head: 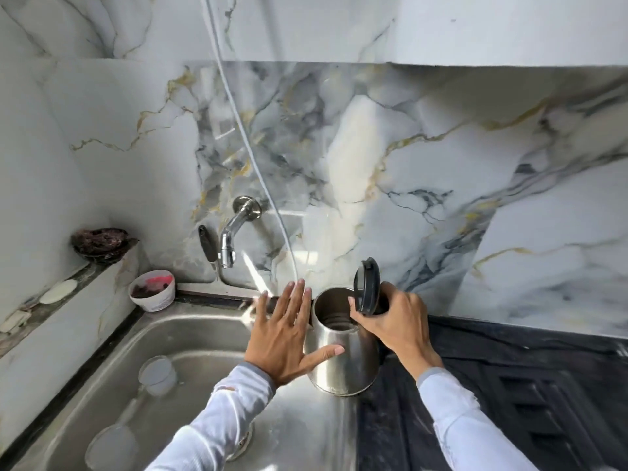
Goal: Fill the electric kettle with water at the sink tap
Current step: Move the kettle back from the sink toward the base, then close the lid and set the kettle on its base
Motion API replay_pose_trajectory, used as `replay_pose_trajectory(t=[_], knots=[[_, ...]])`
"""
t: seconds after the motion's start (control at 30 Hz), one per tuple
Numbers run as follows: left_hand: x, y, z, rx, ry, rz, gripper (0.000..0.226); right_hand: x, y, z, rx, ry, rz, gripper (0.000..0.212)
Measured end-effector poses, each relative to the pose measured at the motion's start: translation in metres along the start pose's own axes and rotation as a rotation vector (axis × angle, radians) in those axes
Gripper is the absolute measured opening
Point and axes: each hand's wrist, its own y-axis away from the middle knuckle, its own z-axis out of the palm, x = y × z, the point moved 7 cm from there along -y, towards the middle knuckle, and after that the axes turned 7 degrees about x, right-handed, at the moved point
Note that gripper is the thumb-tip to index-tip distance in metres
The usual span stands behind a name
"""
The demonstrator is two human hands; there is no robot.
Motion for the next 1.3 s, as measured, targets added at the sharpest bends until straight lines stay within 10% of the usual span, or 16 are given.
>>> replay_pose_trajectory(t=[0.8, 1.3], knots=[[0.232, -0.018, 0.033, 0.005, 0.097, 0.082, 0.115, 0.203, 0.042, -0.123, 0.031, -0.061, 0.023, 0.047], [0.234, -0.025, 0.032, 0.060, 0.163, 0.054, 0.130, 0.196, 0.060, -0.127, -0.485, 0.030, -0.081, 0.075]])
